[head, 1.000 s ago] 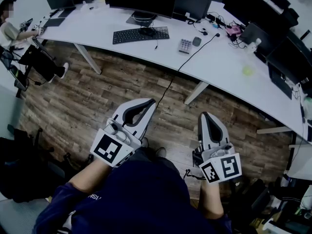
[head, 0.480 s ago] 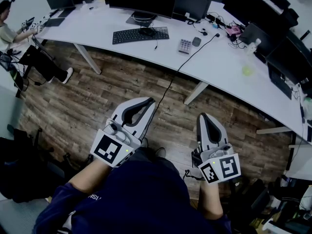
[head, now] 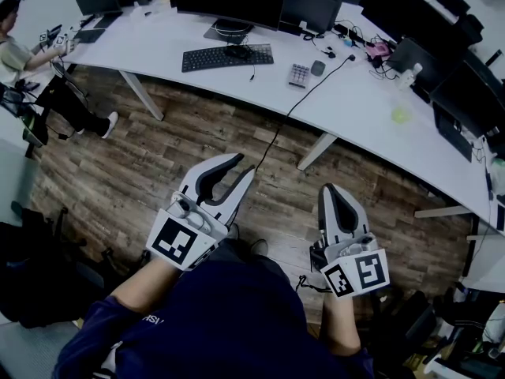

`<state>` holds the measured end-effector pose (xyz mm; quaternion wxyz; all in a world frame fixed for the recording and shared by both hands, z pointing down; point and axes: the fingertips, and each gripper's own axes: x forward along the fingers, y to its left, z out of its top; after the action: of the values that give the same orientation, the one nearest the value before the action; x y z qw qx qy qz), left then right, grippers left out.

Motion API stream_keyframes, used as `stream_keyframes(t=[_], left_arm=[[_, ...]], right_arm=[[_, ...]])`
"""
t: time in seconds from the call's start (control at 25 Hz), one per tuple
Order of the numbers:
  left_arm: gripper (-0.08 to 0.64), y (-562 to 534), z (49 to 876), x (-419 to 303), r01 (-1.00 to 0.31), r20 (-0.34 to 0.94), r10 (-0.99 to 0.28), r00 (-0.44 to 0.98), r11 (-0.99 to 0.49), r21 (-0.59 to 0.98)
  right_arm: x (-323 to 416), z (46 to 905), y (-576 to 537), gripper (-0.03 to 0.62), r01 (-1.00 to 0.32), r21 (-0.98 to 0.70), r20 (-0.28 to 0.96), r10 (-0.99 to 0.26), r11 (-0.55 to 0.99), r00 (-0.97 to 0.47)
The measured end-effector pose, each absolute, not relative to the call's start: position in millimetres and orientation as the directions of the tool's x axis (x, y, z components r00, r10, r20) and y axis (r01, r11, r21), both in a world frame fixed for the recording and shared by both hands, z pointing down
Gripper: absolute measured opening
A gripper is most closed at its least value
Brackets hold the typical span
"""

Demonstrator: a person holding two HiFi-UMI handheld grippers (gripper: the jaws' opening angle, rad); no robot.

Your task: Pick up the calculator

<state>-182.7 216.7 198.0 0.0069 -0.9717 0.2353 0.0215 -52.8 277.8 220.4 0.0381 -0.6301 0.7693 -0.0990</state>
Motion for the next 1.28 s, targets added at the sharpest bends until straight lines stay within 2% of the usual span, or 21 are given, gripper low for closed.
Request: stream_keyframes(t=[0.4,0.96,1.28], left_arm=[[0.152,216.1,196.0,-182.0,-0.466,-0.046,-0.466,0.884,-0.885,-0.004],[0.268,213.5,194.9,-181.6,-0.478,-0.048,-0.477,0.878,-0.878,-0.010],[0.304,213.5,193.2,-179.8,-0.474,-0.056,-0.473,0.879,-0.881,-0.010]], right_arm=[[-49.6,219.4,279.4,0.002,-0.961,-0.205,0.063,-0.977,0.185,-0.201],[-47.5,221.6,279.5,0.002,-0.959,-0.218,0.063,-0.978,0.183,-0.201],[-44.8,223.2,280.3,0.002,-0.957,-0.228,0.063,-0.978,0.179,-0.198]])
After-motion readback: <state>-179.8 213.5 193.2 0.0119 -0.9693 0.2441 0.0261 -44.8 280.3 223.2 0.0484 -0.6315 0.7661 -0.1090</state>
